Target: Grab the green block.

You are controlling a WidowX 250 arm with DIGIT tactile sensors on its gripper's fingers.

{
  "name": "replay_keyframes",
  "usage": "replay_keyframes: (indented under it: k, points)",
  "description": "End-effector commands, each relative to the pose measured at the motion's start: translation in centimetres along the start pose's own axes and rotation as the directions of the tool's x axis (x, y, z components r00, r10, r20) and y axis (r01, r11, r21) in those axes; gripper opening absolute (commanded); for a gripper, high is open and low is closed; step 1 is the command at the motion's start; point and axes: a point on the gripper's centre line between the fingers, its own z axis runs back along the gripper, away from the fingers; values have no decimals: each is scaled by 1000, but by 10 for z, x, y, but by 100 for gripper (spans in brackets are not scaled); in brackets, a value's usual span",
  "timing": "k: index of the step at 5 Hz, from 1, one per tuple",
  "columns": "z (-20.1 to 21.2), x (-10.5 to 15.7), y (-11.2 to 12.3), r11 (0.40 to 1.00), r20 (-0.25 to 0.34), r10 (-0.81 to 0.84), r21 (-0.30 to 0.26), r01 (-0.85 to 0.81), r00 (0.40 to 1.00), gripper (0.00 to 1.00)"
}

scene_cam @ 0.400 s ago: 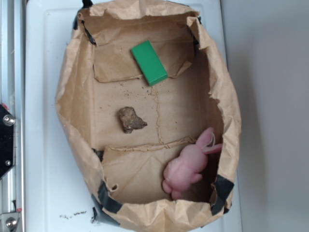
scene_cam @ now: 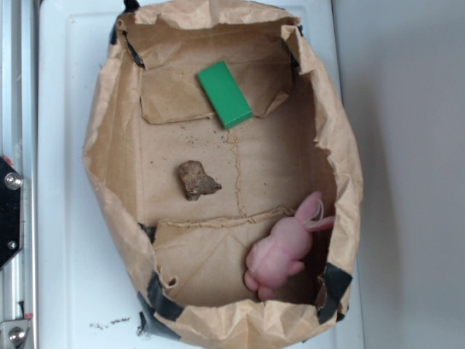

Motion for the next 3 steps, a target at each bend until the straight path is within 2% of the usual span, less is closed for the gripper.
replay_keyframes:
  k: [1,2,3]
  points:
    - [-8,96,11,996,62,85,20,-86,994,100]
    - [-21,124,20,996,71,-85,32,83,994,100]
    - [-37,135,31,945,99,-328,25,327,940,100]
